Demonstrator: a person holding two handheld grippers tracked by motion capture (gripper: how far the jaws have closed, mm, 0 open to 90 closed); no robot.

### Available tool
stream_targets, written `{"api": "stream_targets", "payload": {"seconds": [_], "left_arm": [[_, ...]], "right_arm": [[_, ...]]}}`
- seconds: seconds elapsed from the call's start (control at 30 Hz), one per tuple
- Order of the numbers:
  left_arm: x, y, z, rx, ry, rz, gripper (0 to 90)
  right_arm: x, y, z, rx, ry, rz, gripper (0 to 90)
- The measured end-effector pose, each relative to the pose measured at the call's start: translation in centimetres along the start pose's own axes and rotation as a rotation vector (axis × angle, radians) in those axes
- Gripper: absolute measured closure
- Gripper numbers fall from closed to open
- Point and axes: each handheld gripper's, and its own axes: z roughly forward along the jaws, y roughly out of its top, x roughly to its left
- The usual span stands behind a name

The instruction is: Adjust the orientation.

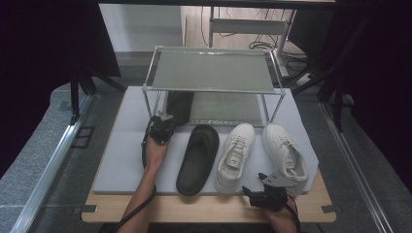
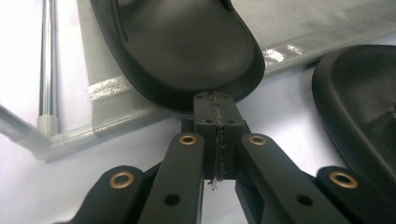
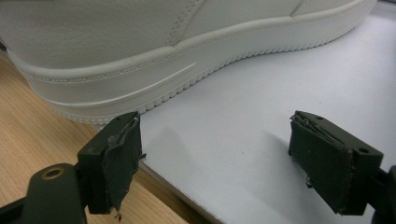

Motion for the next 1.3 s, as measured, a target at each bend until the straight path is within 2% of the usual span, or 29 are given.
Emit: {"api": "stream_targets", "payload": {"seconds": [0.4,0.63,0.83,0.93,1.0,1.03,1.3], "left_arm": [[-0.2,0.3,0.3,-0.002,0.013,-0.001,89.7],[-0.2,0.3,0.0,0.002,-0.006,0.012,88.7],[-0.3,-0.2,-1.3,-0.014,-0.038,0.011,85.8],[-0.3,-0.8,-2.5,-0.028,-0.093,0.006,85.1],[-0.3,-1.0,-2.7,-0.028,-0.098,0.009,84.9],[-0.5,-1.5,-3.4,-0.029,-0.116,0.008,84.6],[-0.8,-2.8,-5.5,-0.026,-0.145,0.027,82.6]], "right_arm": [[0.0,0.0,0.0,0.0,0.0,0.0,17.5],[0.0,0.0,0.0,0.0,0.001,-0.001,17.5],[0.0,0.0,0.0,-0.001,0.002,0.0,17.5],[0.0,0.0,0.0,-0.001,0.002,-0.001,17.5],[0.0,0.0,0.0,-0.001,0.002,-0.001,17.5],[0.0,0.0,0.0,0.0,0.001,-0.001,17.5],[0.0,0.0,0.0,0.003,0.0,0.0,17.5]]}}
